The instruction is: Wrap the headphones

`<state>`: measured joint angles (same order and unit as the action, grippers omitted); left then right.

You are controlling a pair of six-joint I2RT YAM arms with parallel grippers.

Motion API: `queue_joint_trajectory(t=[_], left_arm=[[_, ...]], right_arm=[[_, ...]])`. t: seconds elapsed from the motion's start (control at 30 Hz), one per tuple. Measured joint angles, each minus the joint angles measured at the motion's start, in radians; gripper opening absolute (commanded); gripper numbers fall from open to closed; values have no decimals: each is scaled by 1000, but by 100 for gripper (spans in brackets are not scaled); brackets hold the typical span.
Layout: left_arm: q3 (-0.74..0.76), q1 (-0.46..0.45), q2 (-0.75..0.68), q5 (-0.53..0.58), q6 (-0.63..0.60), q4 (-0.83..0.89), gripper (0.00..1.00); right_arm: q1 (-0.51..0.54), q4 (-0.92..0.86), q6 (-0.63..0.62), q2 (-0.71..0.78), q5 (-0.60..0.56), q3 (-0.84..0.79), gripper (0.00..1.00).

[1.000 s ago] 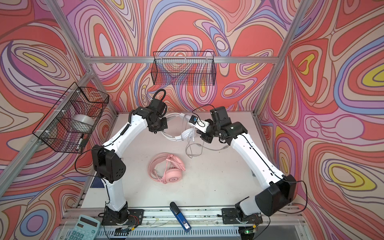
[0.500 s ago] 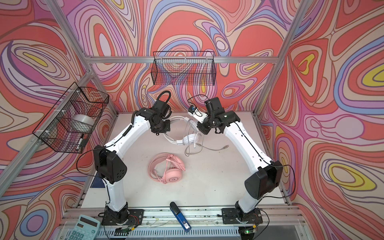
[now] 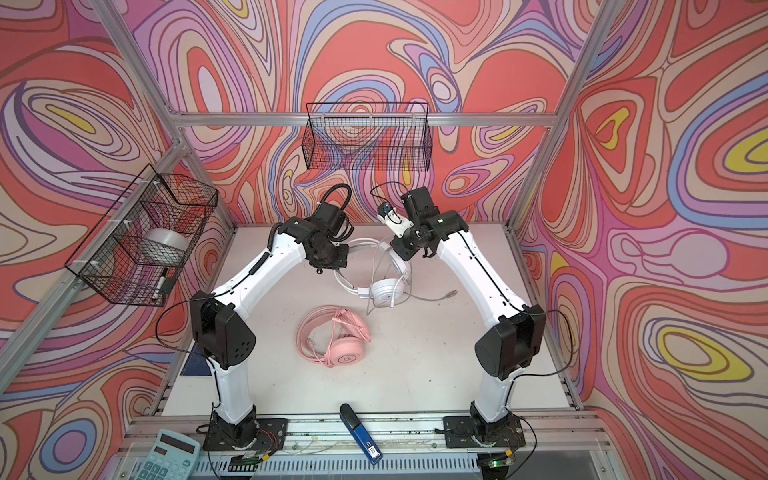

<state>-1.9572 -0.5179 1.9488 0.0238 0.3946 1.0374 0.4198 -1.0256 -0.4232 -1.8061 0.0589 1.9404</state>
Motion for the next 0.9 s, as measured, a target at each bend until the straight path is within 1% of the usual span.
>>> queue_joint_trajectory(t=[0.2, 0.4, 0.67, 0.9], left_arm=[[0, 0, 0, -10, -26, 0, 0], [4, 0, 0, -30, -53, 0, 0], [46, 0, -20, -62, -86, -2, 0], [69, 0, -55, -105, -110, -15, 0]], right_arm=[[-36, -2, 45, -21, -19, 0, 0], [-129, 2, 104, -21, -32, 0, 0], [-253, 43, 184, -25, -32, -28, 0], [-318, 73, 251, -100, -28, -84, 0]])
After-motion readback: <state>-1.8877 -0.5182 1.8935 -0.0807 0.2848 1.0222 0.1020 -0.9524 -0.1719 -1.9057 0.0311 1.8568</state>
